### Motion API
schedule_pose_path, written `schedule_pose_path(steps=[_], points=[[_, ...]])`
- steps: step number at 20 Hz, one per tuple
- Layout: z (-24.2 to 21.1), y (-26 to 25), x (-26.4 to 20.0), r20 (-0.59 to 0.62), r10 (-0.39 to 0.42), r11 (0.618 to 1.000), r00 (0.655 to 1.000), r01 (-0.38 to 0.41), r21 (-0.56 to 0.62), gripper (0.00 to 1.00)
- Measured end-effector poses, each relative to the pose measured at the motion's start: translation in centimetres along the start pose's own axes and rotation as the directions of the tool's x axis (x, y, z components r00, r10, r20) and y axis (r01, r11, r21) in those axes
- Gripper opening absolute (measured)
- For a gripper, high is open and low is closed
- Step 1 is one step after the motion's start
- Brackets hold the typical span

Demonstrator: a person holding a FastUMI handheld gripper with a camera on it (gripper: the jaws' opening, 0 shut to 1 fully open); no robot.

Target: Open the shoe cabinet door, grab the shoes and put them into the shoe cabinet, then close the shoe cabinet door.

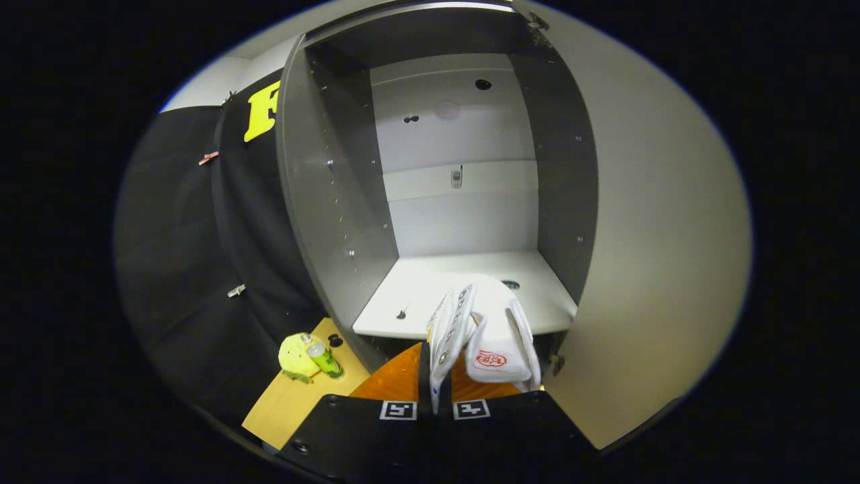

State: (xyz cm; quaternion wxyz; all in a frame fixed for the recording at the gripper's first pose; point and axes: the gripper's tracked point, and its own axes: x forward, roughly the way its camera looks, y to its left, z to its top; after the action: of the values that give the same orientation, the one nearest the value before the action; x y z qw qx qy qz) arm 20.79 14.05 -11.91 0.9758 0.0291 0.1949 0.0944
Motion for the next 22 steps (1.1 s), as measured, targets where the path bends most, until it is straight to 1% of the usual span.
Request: schedule_pose_path(steps=[3,6,10,12,15,18,22], points=[[3.1,0.5,4.1,0.006,0.014,1.000,1.000,-0.014,-0.022,0.05],[4.4,0.3,8.3,0.008,0.025,0.999,1.000,-0.025,-0.030,0.05],[4.0,-1.0,14.5,-0.021,-0.010,0.998,1.000,0.009,-0.061,0.05],[3.9,-1.8,16.7,-0.008,-0.039,0.997,0.999,0.039,-0.072,0.05],[3.7,-2.7,20.2,-0.016,-0.069,0.990,0.997,0.067,-0.125,0.05],[3.2,-3.2,22.7,-0.046,-0.086,0.985,0.995,0.078,-0.155,0.05],[1.9,-4.0,24.9,-0.064,-0.117,0.976,0.991,0.103,-0.191,0.05]])
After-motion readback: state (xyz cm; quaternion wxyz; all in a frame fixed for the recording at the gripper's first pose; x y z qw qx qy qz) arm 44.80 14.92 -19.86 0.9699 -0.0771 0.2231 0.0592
